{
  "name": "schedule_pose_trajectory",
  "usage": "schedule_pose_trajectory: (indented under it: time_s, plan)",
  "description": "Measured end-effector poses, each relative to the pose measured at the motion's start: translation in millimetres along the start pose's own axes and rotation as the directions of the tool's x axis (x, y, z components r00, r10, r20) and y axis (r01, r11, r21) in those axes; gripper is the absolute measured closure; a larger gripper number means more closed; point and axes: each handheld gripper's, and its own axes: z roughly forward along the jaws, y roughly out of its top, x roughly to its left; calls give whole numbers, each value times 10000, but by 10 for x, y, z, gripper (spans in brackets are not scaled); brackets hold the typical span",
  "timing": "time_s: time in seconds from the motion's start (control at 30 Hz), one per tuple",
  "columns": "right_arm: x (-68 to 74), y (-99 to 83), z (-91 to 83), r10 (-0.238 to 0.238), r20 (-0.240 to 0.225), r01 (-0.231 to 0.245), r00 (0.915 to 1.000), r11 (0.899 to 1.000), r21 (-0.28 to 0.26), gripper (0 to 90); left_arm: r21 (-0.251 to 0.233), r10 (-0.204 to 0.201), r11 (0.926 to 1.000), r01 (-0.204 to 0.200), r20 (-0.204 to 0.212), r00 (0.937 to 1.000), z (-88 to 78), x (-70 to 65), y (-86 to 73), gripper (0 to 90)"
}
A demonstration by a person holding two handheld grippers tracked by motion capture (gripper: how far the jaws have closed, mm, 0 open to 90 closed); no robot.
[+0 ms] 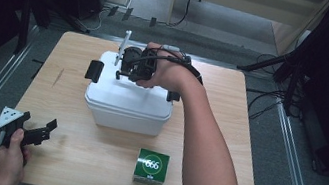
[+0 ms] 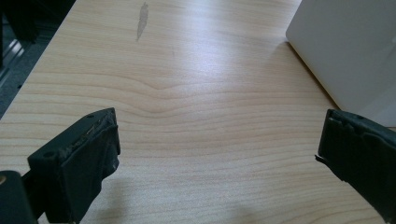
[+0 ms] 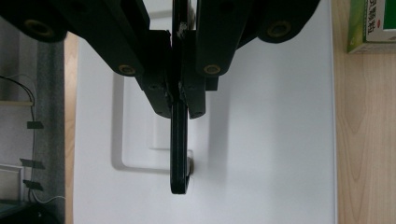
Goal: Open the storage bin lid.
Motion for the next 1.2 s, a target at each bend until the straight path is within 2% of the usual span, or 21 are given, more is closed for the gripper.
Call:
schedule_pose_trajectory:
  time_s: [0.07,0.13,0.23,0.43,0.6,0.87,1.1,1.2]
  plan:
    - [-21,0,-49,-5,25,5,10000,10000,-50,855,7,-5,10000,5,7,10000,-1,2,0,0]
    - [-18,2,-105,186,64,-186,9998,9998,58,854,-11,-7,10000,7,-3,10000,-1,1,0,0]
    - [-34,-9,-165,-47,153,49,9999,9999,-104,855,-4,5,10000,-5,8,10000,-3,2,-1,0]
    - [-42,-123,-260,-26,209,28,9998,9999,-111,855,-17,16,10000,-16,-18,10000,-1,-6,-2,0]
    - [-46,-273,-353,59,259,-57,9996,10000,-56,855,19,7,10000,-7,-27,10000,0,-4,-1,0]
    - [-53,-571,-524,441,538,-447,9976,9989,115,854,57,28,10000,-28,-24,10000,2,-7,0,0]
    - [-21,-830,-591,782,877,-793,9931,9968,85,854,-60,-3,10000,3,-91,10000,-6,-9,-6,0]
    - [2,-938,-607,851,849,-867,9928,9961,153,854,-51,-16,10000,15,-86,10000,-8,-7,-6,0]
